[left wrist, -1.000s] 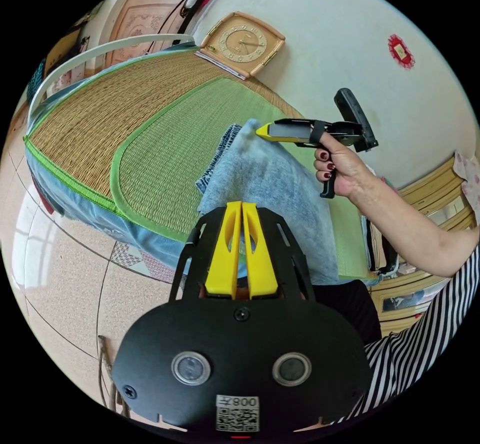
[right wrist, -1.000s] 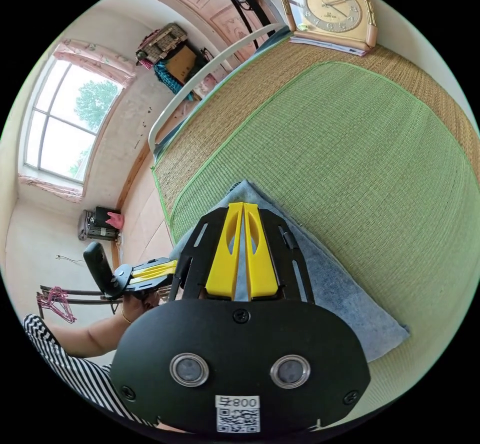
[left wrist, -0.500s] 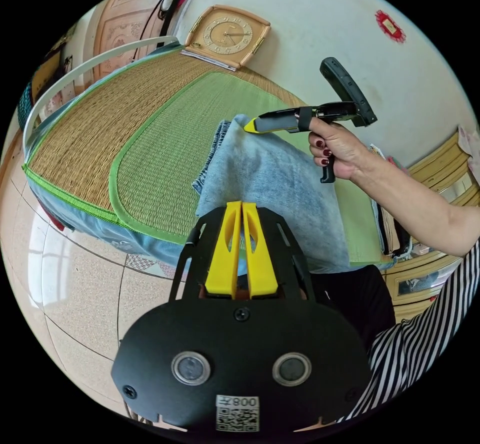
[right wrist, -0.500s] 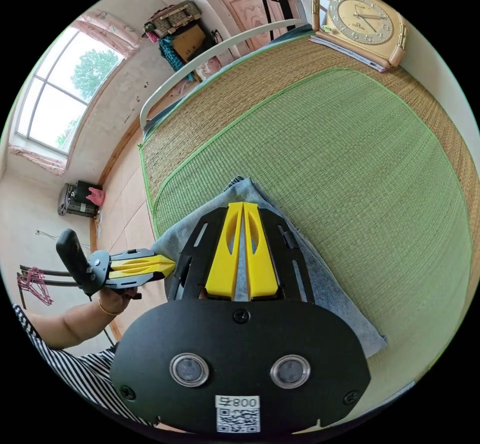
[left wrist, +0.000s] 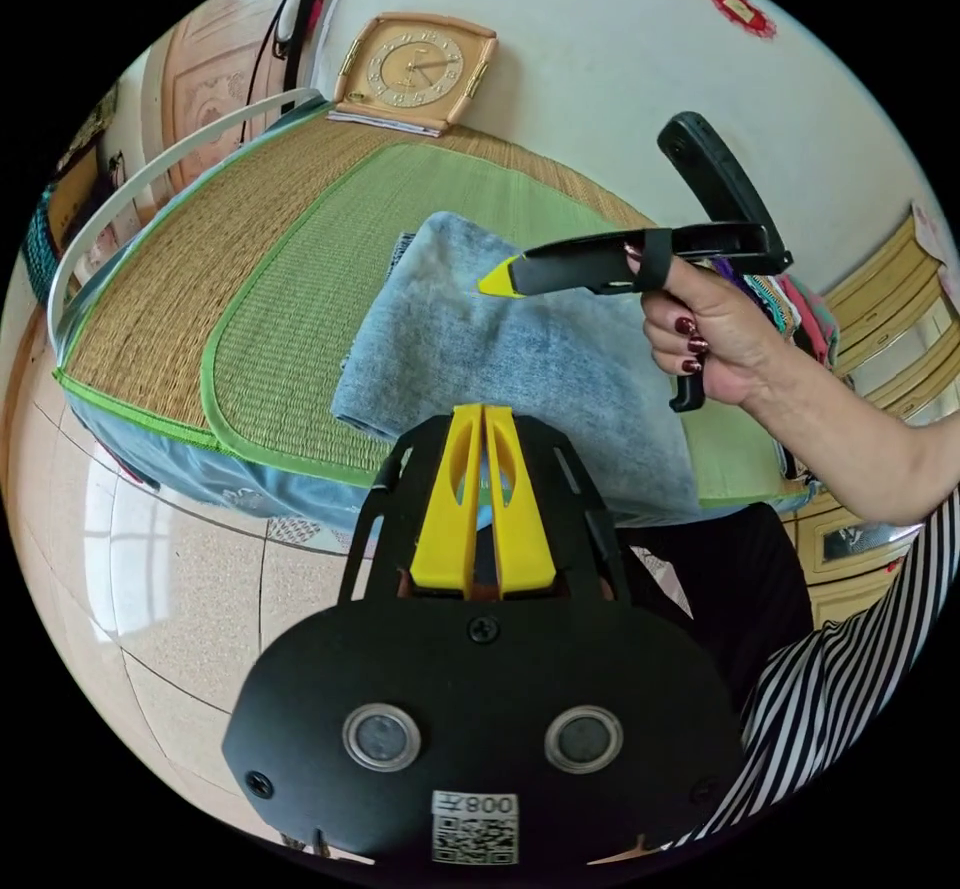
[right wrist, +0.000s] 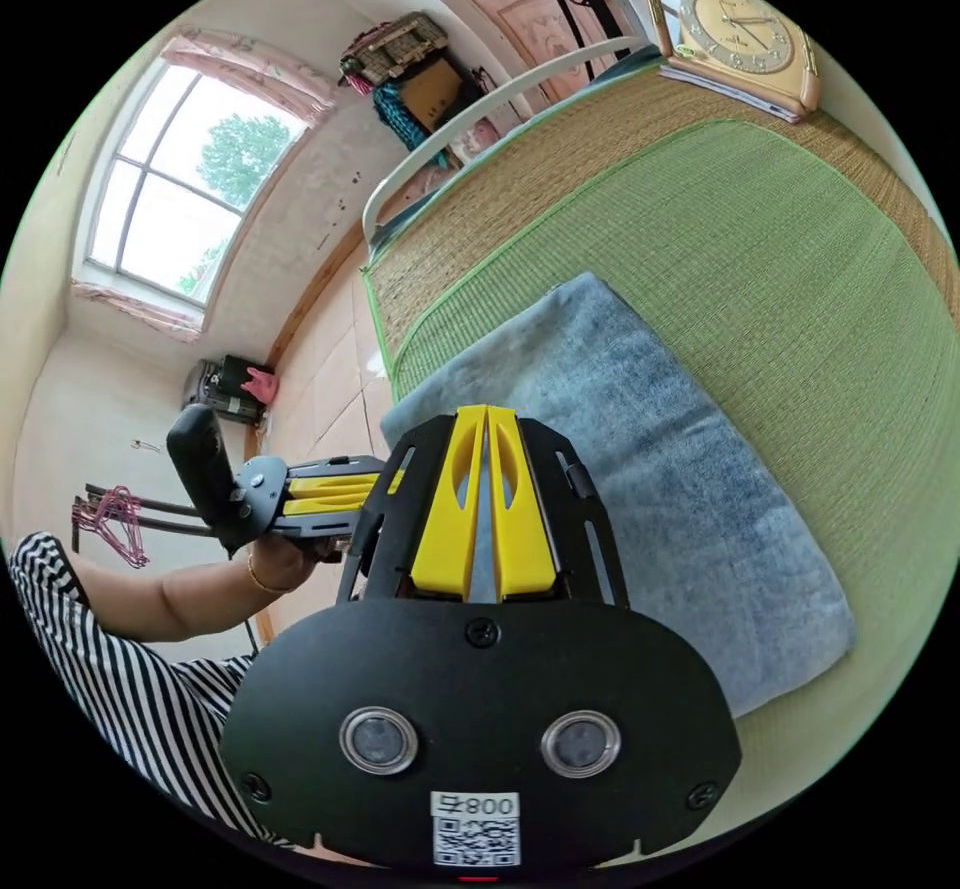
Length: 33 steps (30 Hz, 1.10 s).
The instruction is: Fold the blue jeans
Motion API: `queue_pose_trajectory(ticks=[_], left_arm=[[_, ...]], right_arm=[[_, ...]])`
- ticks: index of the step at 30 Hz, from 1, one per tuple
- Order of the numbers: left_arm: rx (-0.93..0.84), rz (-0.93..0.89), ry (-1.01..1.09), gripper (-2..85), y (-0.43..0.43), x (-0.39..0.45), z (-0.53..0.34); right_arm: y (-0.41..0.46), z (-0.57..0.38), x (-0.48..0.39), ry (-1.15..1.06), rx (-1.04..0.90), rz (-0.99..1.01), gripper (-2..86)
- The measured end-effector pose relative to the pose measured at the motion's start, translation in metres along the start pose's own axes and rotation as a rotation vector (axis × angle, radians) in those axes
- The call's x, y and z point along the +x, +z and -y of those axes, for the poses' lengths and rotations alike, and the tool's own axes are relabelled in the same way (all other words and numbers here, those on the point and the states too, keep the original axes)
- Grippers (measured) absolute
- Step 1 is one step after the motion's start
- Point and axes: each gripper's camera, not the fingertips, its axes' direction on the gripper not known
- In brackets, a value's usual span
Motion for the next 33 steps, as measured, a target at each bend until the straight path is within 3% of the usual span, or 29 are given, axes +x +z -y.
queue_pose_trajectory(ticks=[5,15,20,28,33], left_arm=[[-0.062,-0.04,-0.031,0.0,0.019,-0.001,0.001],[-0.038,-0.124,0.002,0.1,0.013,0.023,-0.006],[-0.143,-0.256,0.091,0.1,0.034,0.054,-0.005],[-0.381,-0.383,0.184,0.3,0.069,0.092,0.012],[-0.463,-0.57,0.02,1.1,0.098,0.085,0.021]], right_arm=[[0.018,-0.041,0.01,0.02,-0.151,-0.029,0.1],[-0.051,-0.115,0.041,0.132,-0.066,0.095,0.2],[-0.069,-0.192,0.083,0.372,-0.019,0.161,0.2],[-0.103,-0.248,0.112,0.507,0.12,0.271,0.1],[-0.112,-0.269,0.127,0.553,0.156,0.341,0.1]])
